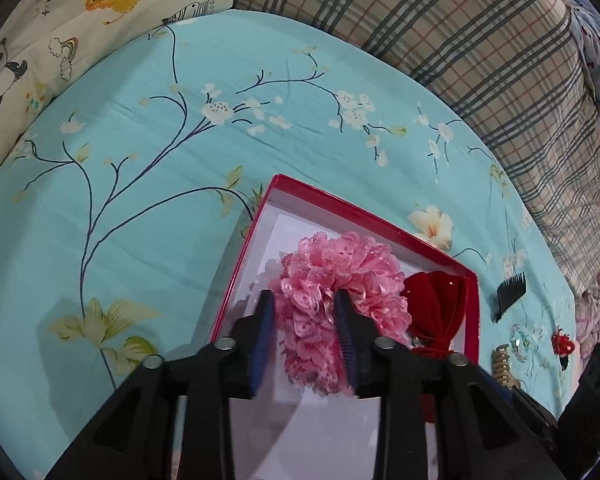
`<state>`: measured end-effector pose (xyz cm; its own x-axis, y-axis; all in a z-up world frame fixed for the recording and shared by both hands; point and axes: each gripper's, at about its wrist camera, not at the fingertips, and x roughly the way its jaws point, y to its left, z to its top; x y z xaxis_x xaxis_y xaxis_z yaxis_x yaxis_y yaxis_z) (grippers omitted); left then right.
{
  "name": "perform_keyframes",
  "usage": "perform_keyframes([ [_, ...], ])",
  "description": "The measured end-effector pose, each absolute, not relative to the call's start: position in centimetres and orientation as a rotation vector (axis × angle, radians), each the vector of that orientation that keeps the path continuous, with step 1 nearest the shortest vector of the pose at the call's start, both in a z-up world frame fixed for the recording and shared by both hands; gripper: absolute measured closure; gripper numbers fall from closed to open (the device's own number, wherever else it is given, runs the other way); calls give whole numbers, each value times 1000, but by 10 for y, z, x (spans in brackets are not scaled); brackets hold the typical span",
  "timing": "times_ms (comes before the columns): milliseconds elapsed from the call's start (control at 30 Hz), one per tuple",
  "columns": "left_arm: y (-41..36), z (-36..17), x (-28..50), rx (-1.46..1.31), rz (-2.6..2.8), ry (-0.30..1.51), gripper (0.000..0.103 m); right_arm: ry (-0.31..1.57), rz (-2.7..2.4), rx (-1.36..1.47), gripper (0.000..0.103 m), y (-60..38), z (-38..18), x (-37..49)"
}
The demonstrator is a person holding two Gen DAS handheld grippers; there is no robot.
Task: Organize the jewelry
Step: 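Carry the pink pom-pom and red bow into the box and release both, then grasp the lilac scrunchie with the left tool while the right tool grasps the tan claw clip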
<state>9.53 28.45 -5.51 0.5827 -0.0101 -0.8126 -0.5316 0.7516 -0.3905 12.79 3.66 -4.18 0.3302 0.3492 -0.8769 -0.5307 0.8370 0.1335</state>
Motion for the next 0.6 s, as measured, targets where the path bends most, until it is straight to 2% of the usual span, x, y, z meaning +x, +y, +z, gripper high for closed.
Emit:
perform_keyframes([
  [33,283,-54,94,-666,331,910,68,1085,578,-186,69,36,-39,126],
  [67,281,-51,90,-661,328,911,68,1079,579,-181,68,34,-36,124],
  [600,232,-22,37,-614,243,896,68,1031,490,-102,68,-35,10,102],
])
